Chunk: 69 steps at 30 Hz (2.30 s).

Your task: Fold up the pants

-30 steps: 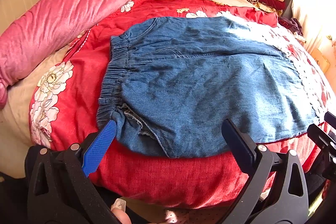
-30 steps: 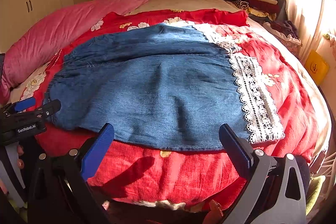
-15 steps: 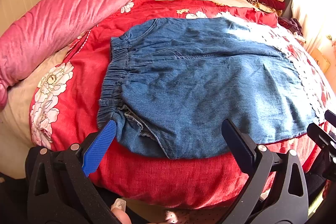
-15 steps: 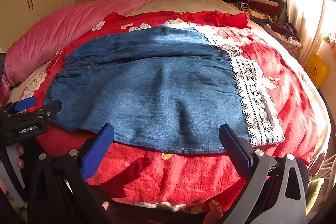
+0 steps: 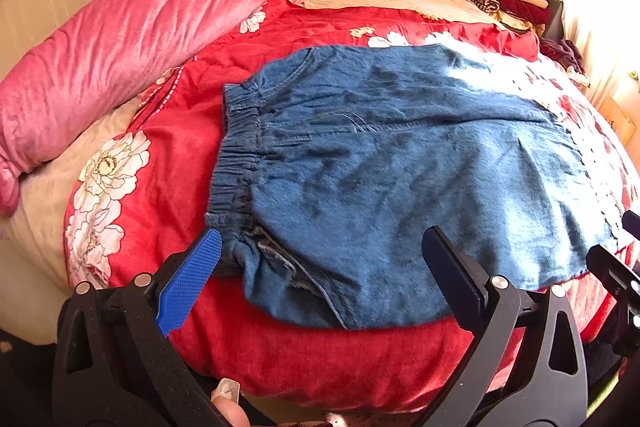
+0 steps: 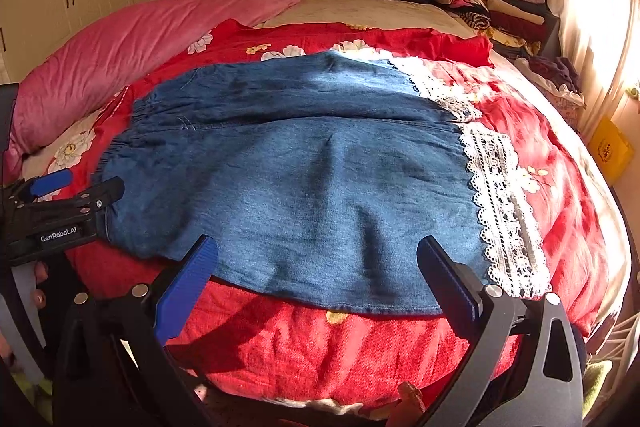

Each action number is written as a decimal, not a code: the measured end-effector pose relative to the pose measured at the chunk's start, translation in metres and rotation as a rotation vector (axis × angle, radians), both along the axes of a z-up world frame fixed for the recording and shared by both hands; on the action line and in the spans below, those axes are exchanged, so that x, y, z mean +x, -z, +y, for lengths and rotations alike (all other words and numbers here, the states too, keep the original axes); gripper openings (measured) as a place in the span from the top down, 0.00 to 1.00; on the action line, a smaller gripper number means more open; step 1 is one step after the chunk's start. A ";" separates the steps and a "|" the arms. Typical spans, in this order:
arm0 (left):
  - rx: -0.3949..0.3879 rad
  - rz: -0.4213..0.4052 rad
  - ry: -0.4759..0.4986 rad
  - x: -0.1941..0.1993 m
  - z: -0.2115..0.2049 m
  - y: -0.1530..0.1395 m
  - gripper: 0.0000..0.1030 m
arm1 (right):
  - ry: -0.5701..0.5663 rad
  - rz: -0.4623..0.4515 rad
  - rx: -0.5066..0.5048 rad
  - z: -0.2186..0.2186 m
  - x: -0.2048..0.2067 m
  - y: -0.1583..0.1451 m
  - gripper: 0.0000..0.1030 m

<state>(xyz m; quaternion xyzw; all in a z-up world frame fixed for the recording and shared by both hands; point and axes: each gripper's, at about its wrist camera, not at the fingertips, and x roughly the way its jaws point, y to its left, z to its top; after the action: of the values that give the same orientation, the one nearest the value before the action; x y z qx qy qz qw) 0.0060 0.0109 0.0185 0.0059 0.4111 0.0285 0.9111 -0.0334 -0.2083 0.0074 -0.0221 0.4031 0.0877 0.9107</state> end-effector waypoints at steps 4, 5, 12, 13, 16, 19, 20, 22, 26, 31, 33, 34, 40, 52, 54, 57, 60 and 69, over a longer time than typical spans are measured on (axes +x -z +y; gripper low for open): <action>-0.004 -0.001 -0.033 0.014 0.015 -0.003 0.08 | -0.042 0.004 -0.009 0.011 0.019 -0.005 0.04; -0.005 0.002 -0.039 0.018 0.019 -0.004 0.08 | -0.053 0.005 -0.008 0.014 0.025 -0.007 0.04; -0.023 -0.003 -0.098 0.050 0.052 -0.011 0.08 | -0.099 0.003 -0.038 0.035 0.077 -0.016 0.04; -0.022 -0.004 -0.106 0.056 0.057 -0.012 0.08 | -0.111 0.005 -0.038 0.038 0.086 -0.016 0.04; -0.025 0.007 -0.127 0.074 0.072 -0.010 0.08 | -0.139 0.009 -0.060 0.047 0.112 -0.015 0.04; -0.041 0.037 -0.138 0.092 0.085 -0.006 0.08 | -0.175 0.016 -0.082 0.058 0.138 -0.010 0.04; -0.047 0.046 -0.140 0.099 0.090 -0.004 0.08 | -0.193 0.018 -0.088 0.062 0.145 -0.008 0.04; -0.052 0.060 -0.142 0.108 0.095 -0.001 0.08 | -0.221 0.022 -0.105 0.069 0.160 -0.003 0.04; -0.074 0.091 -0.137 0.127 0.103 0.007 0.08 | -0.250 0.029 -0.112 0.079 0.187 0.003 0.04; -0.076 0.110 -0.131 0.150 0.109 0.015 0.08 | -0.257 0.045 -0.102 0.089 0.223 0.006 0.04; -0.077 0.124 -0.133 0.160 0.111 0.019 0.08 | -0.270 0.047 -0.112 0.094 0.236 0.008 0.04; -0.076 0.126 -0.135 0.165 0.113 0.020 0.08 | -0.278 0.049 -0.116 0.097 0.244 0.009 0.04; -0.050 0.168 -0.123 0.195 0.116 0.040 0.08 | -0.346 0.060 -0.174 0.115 0.296 0.020 0.04; -0.059 -0.014 0.015 0.169 0.102 0.015 0.75 | -0.627 0.052 -0.327 0.171 0.324 0.040 0.04; -0.055 -0.058 0.029 0.157 0.099 0.001 0.75 | -0.669 0.038 -0.379 0.182 0.320 0.046 0.04; -0.069 -0.087 0.054 0.145 0.097 -0.009 0.75 | -0.680 0.058 -0.416 0.194 0.317 0.054 0.12; -0.057 -0.097 0.079 0.134 0.090 -0.011 0.76 | -0.715 0.056 -0.304 0.192 0.301 0.048 0.64; -0.011 -0.147 0.065 0.119 0.084 -0.023 0.76 | -0.566 -0.012 -0.118 0.137 0.236 0.007 0.92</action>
<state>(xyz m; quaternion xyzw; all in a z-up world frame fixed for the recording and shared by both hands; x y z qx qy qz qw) 0.1247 0.0948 0.0415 0.0124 0.3428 -0.0029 0.9393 0.2029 -0.0712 0.0004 -0.1870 0.3801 0.3145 0.8495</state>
